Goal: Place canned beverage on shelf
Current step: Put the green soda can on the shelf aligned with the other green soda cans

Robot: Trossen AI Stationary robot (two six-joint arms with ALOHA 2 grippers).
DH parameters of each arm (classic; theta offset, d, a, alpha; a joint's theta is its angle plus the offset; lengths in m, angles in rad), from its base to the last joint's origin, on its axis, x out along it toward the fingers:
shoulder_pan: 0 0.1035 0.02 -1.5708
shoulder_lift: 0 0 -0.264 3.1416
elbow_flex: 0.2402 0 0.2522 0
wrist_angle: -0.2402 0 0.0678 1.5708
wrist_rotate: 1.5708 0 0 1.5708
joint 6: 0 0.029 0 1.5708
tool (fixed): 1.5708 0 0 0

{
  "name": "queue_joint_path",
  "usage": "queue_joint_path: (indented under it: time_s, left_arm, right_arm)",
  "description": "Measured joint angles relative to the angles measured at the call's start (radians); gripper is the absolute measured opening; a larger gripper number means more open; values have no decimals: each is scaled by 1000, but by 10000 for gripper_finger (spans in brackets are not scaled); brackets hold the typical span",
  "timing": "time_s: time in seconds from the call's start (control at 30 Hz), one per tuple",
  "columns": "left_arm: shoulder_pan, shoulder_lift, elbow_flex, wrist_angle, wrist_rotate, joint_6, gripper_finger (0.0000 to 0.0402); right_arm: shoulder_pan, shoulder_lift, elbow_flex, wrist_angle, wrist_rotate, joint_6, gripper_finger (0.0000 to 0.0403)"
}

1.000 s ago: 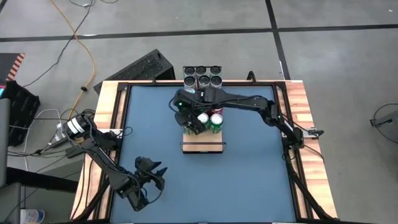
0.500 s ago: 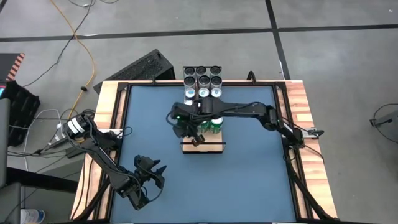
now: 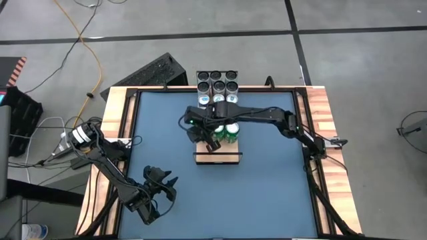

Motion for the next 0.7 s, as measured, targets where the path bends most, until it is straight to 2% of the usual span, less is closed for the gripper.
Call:
queue_joint_path:
  time_s: [0.23, 0.7]
  left_arm:
    - [0, 0, 0, -2, 0, 0, 194]
    - [0, 0, 0, -5, 0, -5, 194]
  right_arm:
    - [-12, 0, 0, 0, 9, 1, 3]
    - [-6, -8, -1, 17, 12, 2, 1]
